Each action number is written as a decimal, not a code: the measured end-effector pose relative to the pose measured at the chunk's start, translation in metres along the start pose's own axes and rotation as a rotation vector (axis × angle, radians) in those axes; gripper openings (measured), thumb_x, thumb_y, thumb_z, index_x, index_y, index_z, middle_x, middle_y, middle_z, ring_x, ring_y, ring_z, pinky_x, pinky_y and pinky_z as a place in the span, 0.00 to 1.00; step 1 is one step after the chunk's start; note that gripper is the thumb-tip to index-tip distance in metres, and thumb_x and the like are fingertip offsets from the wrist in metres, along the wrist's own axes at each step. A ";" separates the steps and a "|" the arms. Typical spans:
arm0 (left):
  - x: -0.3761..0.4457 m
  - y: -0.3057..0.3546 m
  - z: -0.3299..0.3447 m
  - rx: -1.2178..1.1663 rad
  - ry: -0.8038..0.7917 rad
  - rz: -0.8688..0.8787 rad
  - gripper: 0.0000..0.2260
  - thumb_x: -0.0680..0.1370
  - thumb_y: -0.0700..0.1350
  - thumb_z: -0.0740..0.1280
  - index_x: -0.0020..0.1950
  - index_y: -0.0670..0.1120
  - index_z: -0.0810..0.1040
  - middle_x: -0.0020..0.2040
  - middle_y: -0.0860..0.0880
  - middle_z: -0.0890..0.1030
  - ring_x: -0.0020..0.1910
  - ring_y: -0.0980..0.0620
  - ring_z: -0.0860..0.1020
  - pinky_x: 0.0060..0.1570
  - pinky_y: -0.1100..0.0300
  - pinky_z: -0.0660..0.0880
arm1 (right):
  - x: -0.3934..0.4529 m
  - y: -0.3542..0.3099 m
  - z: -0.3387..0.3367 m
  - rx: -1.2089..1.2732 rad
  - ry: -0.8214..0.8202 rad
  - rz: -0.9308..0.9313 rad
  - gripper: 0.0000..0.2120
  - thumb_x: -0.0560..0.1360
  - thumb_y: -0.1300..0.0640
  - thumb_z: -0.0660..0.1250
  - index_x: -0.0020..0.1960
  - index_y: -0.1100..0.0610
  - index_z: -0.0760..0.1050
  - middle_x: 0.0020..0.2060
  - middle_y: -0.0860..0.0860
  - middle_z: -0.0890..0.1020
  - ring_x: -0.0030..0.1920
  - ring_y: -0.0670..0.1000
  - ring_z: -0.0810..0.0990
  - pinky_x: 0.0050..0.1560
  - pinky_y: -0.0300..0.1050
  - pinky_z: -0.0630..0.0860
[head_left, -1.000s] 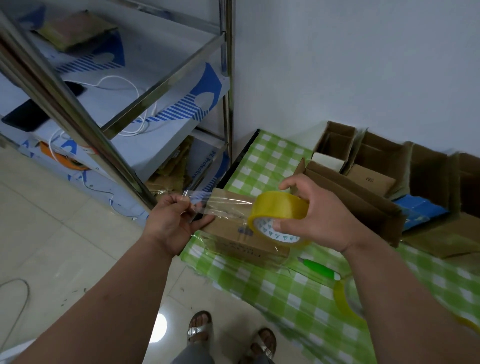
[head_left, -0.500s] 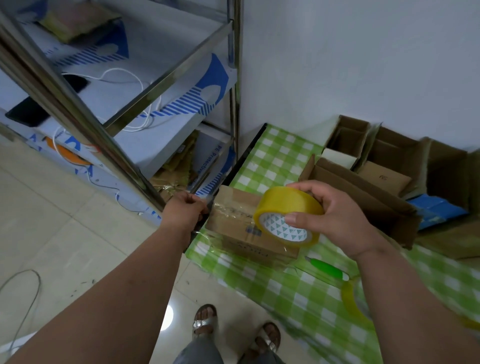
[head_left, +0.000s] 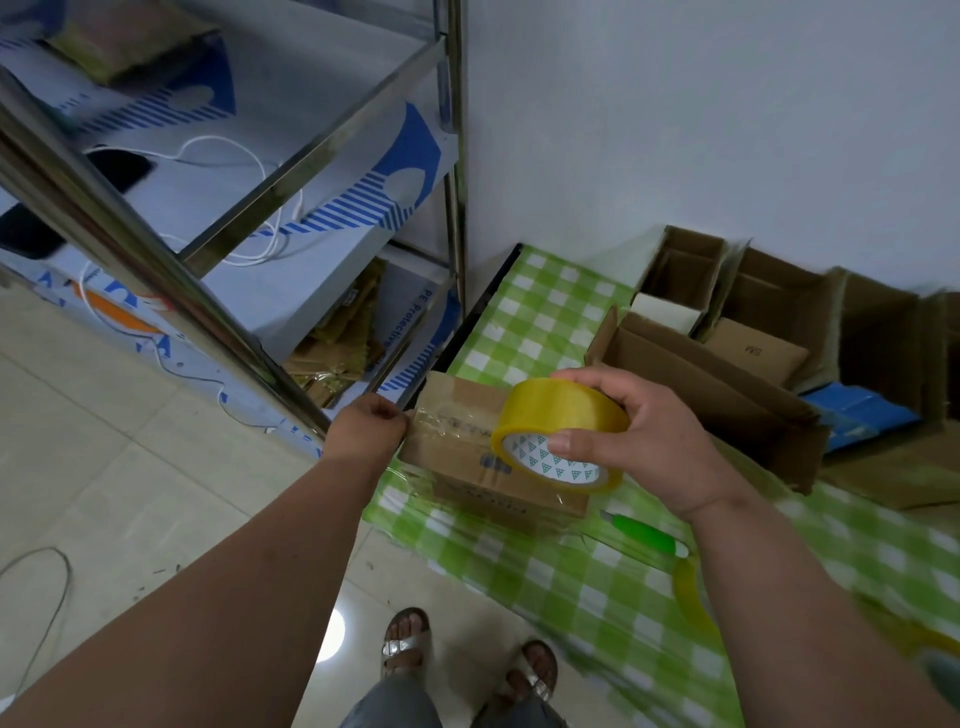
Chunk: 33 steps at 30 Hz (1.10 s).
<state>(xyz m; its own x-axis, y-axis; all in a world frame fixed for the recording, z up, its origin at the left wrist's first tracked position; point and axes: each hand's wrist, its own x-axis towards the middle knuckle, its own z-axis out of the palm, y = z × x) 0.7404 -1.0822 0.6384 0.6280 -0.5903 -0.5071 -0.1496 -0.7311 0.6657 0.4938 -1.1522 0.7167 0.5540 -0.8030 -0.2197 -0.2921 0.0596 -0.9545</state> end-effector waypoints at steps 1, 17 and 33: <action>-0.001 -0.001 0.001 -0.005 -0.009 0.006 0.02 0.80 0.45 0.66 0.48 0.49 0.78 0.50 0.45 0.81 0.48 0.45 0.78 0.53 0.51 0.78 | 0.000 0.000 0.000 0.002 -0.002 0.001 0.24 0.57 0.47 0.80 0.52 0.34 0.81 0.55 0.41 0.82 0.52 0.42 0.81 0.46 0.38 0.80; -0.027 0.001 0.017 0.621 -0.293 0.716 0.33 0.77 0.63 0.39 0.79 0.50 0.42 0.79 0.55 0.40 0.77 0.53 0.33 0.75 0.54 0.33 | -0.001 0.013 -0.002 0.004 0.021 0.063 0.25 0.60 0.35 0.75 0.54 0.44 0.78 0.44 0.42 0.85 0.45 0.42 0.84 0.39 0.34 0.78; -0.016 0.000 0.022 1.002 -0.309 0.641 0.59 0.58 0.82 0.59 0.63 0.59 0.16 0.64 0.63 0.17 0.63 0.59 0.15 0.68 0.47 0.25 | -0.002 0.021 -0.016 -0.073 0.065 -0.025 0.20 0.75 0.50 0.71 0.37 0.65 0.69 0.27 0.46 0.69 0.28 0.42 0.68 0.29 0.33 0.65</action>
<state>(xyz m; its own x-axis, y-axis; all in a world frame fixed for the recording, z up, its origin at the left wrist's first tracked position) 0.7133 -1.0799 0.6342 0.0383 -0.8961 -0.4421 -0.9706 -0.1385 0.1968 0.4742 -1.1592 0.7001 0.5110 -0.8406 -0.1798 -0.3361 -0.0029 -0.9418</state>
